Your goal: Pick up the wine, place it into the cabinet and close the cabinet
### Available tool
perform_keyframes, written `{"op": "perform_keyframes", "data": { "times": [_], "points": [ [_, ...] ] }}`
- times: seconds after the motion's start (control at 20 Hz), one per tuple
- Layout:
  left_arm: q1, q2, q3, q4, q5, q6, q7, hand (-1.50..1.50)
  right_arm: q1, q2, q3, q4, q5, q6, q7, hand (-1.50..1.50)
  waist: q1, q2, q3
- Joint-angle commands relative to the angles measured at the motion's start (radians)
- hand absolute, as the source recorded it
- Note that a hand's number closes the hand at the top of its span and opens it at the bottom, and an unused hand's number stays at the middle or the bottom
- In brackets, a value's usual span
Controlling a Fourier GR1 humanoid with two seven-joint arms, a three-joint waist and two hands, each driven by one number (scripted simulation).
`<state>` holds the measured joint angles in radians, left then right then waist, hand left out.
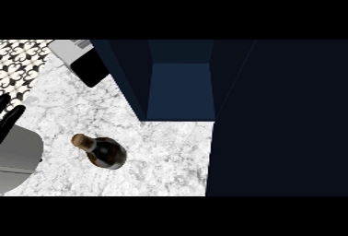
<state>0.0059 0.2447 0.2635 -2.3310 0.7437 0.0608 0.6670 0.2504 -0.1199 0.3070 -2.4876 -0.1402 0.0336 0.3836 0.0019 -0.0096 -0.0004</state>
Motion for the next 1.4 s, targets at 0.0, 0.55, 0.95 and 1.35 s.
{"op": "perform_keyframes", "data": {
  "times": [0.0, 0.55, 0.95, 1.35],
  "points": [
    [-0.036, 0.017, 0.047, -0.143, 0.101, 0.071, 0.072, -1.5, 0.099, -0.022, 0.044, -0.233, 0.0, -0.017, 0.085, -1.5, -0.01, -0.002, 0.0],
    [-0.022, 0.002, 0.143, -0.159, 0.093, 0.042, 0.06, -1.5, 0.056, -0.025, 0.08, -0.213, 0.052, -0.059, 0.085, -1.5, -0.003, 0.0, 0.0],
    [0.034, -0.034, 0.115, -0.025, -0.009, -0.06, -0.024, -1.5, 0.0, -0.036, 0.02, -0.25, -0.012, -0.088, 0.159, -1.5, -0.006, 0.007, 0.0],
    [0.088, -0.109, 0.049, 0.223, -0.155, -0.289, -0.245, -1.5, 0.043, -0.04, 0.016, -0.211, -0.031, -0.059, 0.082, -1.5, -0.018, 0.01, 0.0]
  ]
}}
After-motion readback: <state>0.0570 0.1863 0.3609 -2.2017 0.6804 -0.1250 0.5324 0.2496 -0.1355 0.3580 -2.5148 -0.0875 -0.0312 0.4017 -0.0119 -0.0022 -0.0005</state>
